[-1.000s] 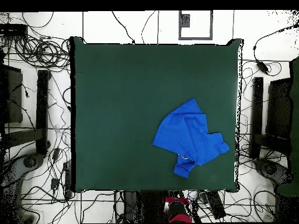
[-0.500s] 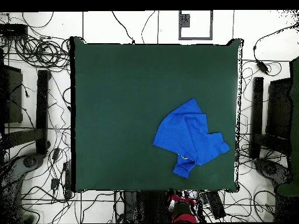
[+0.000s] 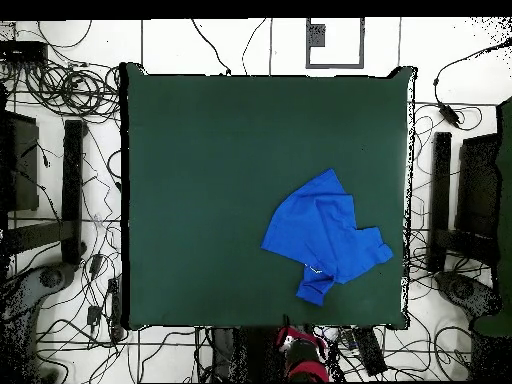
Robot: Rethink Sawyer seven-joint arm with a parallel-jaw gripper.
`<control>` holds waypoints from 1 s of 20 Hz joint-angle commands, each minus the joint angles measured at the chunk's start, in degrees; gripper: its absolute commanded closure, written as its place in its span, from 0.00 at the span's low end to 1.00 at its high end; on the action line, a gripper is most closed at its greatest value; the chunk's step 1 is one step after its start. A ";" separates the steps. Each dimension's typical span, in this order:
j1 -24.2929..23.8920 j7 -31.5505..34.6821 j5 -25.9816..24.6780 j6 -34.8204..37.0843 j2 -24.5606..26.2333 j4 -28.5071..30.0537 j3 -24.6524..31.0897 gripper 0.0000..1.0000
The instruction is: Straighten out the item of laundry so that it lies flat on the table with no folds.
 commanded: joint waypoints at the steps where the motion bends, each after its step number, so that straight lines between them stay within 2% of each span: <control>1: 2.74 19.33 4.96 -6.11 7.74 -5.66 5.31 0.00; 7: 3.64 20.25 4.95 -8.61 12.71 -8.56 4.60 0.00; 20: 2.61 20.66 4.20 -9.74 14.51 -9.50 4.83 0.00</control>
